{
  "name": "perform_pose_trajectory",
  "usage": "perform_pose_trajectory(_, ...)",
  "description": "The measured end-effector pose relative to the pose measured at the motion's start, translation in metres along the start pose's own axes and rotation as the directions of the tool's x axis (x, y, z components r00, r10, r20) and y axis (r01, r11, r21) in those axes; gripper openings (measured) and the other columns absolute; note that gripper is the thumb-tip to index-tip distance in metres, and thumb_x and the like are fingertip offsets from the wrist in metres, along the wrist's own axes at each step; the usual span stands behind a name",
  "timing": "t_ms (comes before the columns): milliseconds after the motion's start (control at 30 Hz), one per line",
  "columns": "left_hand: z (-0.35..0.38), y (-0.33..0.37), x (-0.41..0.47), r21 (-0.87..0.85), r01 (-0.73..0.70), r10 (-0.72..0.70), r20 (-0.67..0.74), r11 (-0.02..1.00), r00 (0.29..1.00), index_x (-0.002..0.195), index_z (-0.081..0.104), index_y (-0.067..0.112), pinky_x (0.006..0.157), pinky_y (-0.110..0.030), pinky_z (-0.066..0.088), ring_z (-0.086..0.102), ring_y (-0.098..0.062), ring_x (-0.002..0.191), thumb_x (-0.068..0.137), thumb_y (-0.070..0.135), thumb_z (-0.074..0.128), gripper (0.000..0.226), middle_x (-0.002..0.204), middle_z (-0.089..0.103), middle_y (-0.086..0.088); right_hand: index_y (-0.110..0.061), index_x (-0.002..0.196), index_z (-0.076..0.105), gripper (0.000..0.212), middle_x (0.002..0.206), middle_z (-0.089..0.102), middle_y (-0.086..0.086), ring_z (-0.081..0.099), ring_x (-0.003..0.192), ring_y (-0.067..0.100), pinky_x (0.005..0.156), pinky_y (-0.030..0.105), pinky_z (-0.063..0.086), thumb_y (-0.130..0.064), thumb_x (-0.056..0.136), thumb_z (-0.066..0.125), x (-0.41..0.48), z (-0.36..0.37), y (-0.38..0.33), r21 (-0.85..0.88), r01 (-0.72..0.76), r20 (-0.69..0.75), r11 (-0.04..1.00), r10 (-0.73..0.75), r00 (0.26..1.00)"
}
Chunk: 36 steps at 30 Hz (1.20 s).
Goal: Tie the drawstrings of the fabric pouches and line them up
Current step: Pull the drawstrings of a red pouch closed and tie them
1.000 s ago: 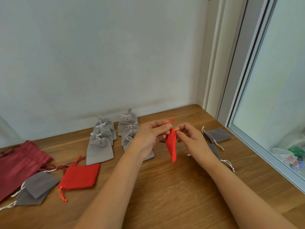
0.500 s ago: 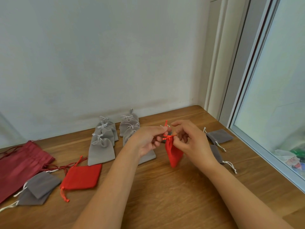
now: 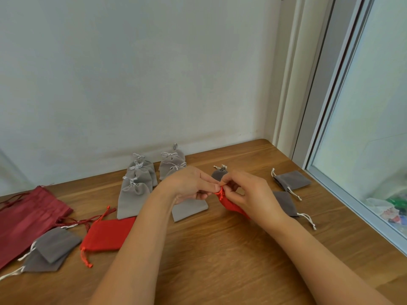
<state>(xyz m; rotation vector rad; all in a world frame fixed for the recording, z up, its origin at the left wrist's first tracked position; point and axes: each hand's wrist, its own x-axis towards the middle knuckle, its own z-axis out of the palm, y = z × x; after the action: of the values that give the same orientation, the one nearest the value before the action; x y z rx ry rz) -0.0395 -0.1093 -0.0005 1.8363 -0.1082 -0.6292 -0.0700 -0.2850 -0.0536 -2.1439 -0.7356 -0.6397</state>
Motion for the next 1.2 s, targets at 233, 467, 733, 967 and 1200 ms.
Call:
perform_pose_trajectory(233,-0.004,-0.001,-0.002,0.044,-0.073,0.076,-0.064,0.996,0.995,0.081,0.075,0.008,0.058,-0.016,0.049,0.058,-0.004,0.059,0.074,0.01,0.079,0.008,0.067,0.067,0.0,-0.019,0.098,0.067,0.01,0.087,0.066,-0.008,0.06,0.086,0.008,0.074,0.023,0.049,-0.016,0.089,0.065,-0.003,0.0,-0.002,0.123,-0.134,-0.008,0.983,0.136,0.991)
perform_pose_trajectory(467,0.008,0.0,0.002,0.112,-0.151,0.164,-0.109,0.982,0.98,0.088,0.076,0.005,0.058,-0.019,0.045,0.05,-0.006,0.058,0.07,0.018,0.083,0.023,0.065,0.062,-0.001,-0.028,0.098,0.066,0.015,0.087,0.068,-0.014,0.063,0.087,0.004,0.074,0.018,0.051,-0.016,0.088,0.068,-0.001,-0.004,-0.002,0.192,-0.174,-0.074,0.966,0.191,0.979)
perform_pose_trajectory(733,0.02,0.0,0.007,0.17,-0.206,0.239,-0.21,0.964,0.948,0.083,0.076,0.008,0.056,-0.02,0.039,0.044,-0.008,0.053,0.079,0.016,0.076,0.009,0.061,0.056,-0.006,-0.039,0.093,0.065,0.023,0.087,0.069,-0.014,0.063,0.085,-0.001,0.075,0.011,0.048,-0.016,0.089,0.065,0.001,-0.008,-0.005,0.337,-0.302,-0.066,0.892,0.342,0.937)
perform_pose_trajectory(967,0.014,-0.003,0.004,0.241,-0.222,0.265,-0.16,0.945,0.951,0.09,0.077,0.012,0.056,-0.011,0.045,0.057,-0.007,0.069,0.078,0.021,0.078,0.015,0.077,0.072,-0.001,-0.023,0.092,0.068,0.015,0.071,0.07,-0.004,0.062,0.066,0.008,0.065,0.019,0.052,-0.009,0.09,0.063,0.005,-0.005,0.0,0.594,-0.44,0.062,0.674,0.507,0.86)
perform_pose_trajectory(1200,0.014,-0.004,0.009,0.223,-0.215,0.266,-0.236,0.951,0.935,0.091,0.077,0.009,0.054,-0.013,0.043,0.048,-0.003,0.053,0.085,0.018,0.072,0.012,0.058,0.059,0.003,-0.021,0.094,0.072,0.027,0.075,0.068,-0.001,0.06,0.071,0.009,0.07,0.02,0.051,-0.004,0.096,0.051,0.005,-0.004,0.004,0.612,-0.488,0.168,0.623,0.5,0.849)
